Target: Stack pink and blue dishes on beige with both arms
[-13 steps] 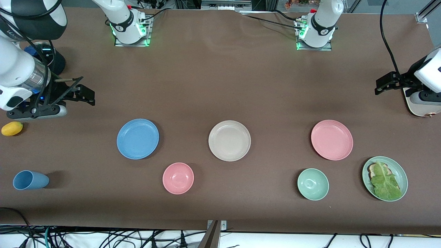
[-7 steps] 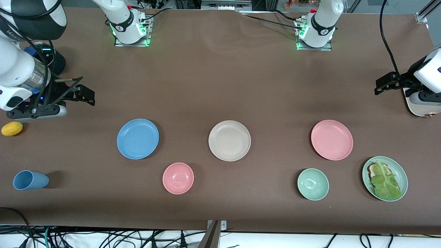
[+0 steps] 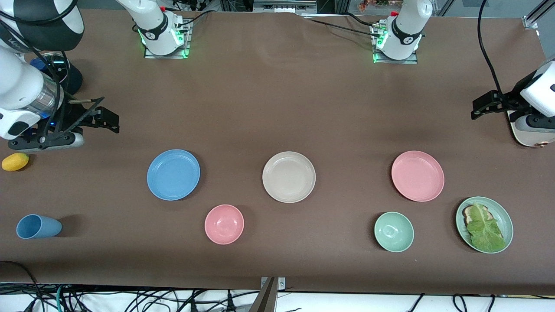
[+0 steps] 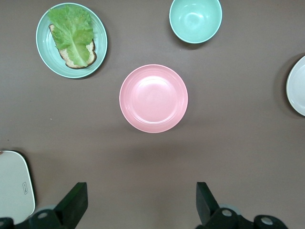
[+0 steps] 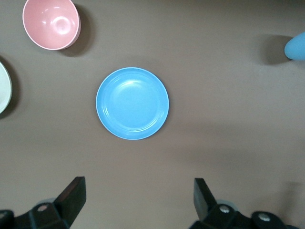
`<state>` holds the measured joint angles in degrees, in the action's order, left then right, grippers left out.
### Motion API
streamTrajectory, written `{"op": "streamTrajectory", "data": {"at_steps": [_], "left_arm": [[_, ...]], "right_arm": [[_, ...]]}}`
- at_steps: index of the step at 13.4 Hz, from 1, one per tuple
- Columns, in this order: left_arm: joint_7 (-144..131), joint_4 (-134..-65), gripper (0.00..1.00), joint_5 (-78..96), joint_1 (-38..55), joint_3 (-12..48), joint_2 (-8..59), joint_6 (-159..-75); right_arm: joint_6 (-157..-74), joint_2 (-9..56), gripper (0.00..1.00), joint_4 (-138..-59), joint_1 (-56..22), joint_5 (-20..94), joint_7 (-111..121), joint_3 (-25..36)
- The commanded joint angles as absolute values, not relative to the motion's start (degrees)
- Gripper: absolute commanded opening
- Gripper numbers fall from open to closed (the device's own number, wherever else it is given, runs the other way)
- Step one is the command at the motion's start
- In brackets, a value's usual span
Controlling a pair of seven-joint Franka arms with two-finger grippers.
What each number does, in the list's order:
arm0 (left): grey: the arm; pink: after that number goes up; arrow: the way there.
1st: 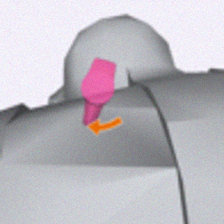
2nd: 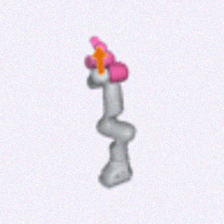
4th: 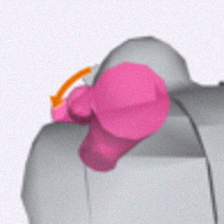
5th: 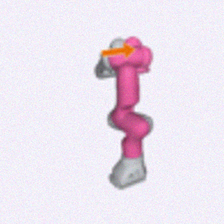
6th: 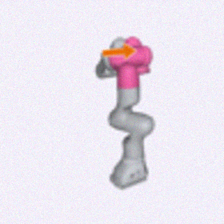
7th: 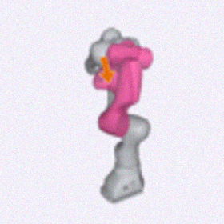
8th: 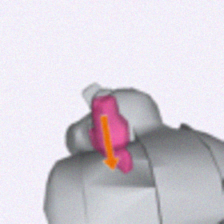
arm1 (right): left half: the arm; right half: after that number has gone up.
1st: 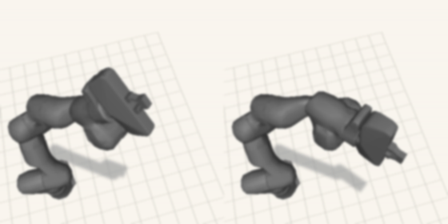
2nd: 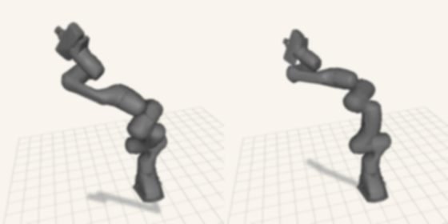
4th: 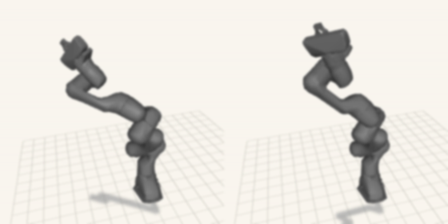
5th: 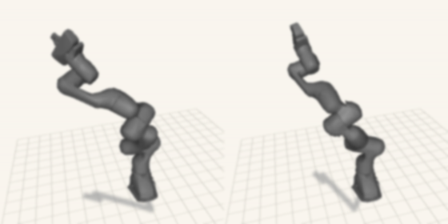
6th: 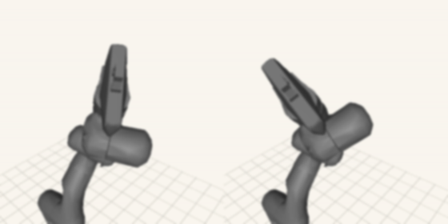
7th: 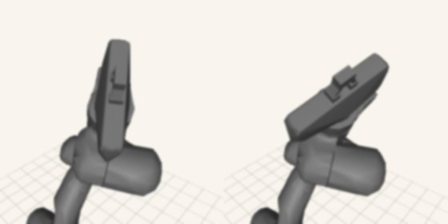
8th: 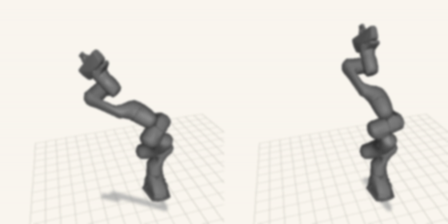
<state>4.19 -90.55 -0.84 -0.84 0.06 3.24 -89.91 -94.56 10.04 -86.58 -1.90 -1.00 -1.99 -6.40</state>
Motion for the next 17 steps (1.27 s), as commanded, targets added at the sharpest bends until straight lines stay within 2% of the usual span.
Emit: {"op": "streamTrajectory", "data": {"at_steps": [1, 5, 9, 11, 15, 17], "left_arm": [[5.36, -89.03, 1.00, -0.18, -1.32, -0.17, 4.22, -89.56], [5.36, -89.03, 1.00, -0.18, -2.54, -0.53, 4.74, -89.56], [4.75, -87.89, 1.00, 0.00, -4.92, -0.61, 8.43, -89.47], [4.83, -87.28, 1.00, -0.52, -6.85, -0.27, 18.31, -88.60], [4.57, -86.40, 1.00, -1.84, -6.50, -0.26, 23.45, -89.91], [4.57, -86.92, 1.00, -1.93, -6.94, -0.26, 27.14, -97.34]], "right_arm": [[-94.39, 9.84, 1.00, -86.57, -1.67, -0.62, -2.46, -6.42], [-94.31, 10.02, 1.00, -86.57, -1.49, -0.79, -2.46, -6.24], [-94.04, 10.72, 1.00, -87.19, -0.71, -1.14, -2.20, -6.24], [-94.04, 10.72, 1.00, -87.71, -0.62, -1.14, -2.20, -6.24], [-94.66, 10.11, 1.00, -90.17, -0.62, -1.23, -2.46, -6.24], [-95.01, 10.19, 1.00, -90.35, -0.62, -1.23, -2.46, -6.07]]}}
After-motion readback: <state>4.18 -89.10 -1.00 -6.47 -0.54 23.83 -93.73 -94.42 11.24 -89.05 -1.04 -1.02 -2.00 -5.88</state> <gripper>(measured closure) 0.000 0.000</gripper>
